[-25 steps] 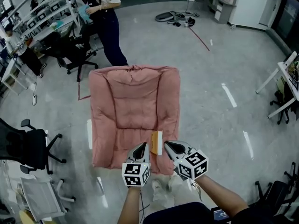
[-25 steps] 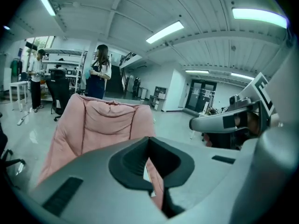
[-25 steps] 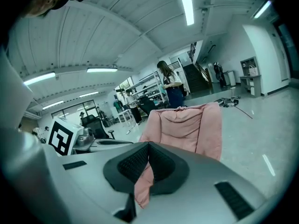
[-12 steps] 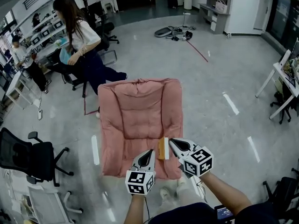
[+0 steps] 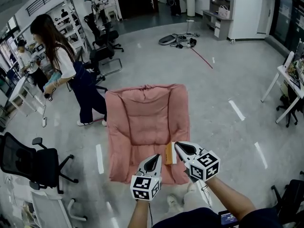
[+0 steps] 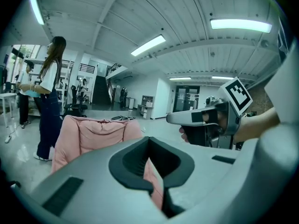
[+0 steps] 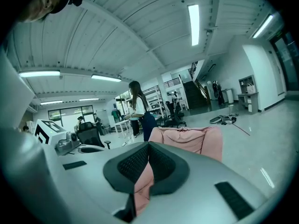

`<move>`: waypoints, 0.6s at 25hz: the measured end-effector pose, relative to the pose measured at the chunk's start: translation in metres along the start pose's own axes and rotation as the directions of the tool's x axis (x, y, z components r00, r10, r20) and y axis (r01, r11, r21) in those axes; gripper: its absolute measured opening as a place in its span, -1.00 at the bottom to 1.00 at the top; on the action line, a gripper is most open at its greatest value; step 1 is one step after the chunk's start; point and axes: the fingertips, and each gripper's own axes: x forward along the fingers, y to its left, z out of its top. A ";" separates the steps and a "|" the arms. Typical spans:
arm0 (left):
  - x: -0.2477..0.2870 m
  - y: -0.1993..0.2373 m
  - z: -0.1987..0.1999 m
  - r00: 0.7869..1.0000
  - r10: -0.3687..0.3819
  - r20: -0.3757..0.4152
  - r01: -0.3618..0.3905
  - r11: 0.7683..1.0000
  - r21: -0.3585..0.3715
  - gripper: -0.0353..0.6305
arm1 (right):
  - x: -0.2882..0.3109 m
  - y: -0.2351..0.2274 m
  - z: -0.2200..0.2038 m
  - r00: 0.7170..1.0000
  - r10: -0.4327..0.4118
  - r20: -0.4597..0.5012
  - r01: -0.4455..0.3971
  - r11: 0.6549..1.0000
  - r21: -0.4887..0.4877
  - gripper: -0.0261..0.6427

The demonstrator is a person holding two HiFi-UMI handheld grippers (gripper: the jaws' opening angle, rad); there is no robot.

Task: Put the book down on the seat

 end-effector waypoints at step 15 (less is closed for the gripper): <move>-0.007 -0.045 0.034 0.997 -0.016 0.079 0.014 1.000 0.025 -0.88 | -0.047 -0.002 0.022 0.998 -0.006 0.061 0.007 0.999 -0.032 -0.86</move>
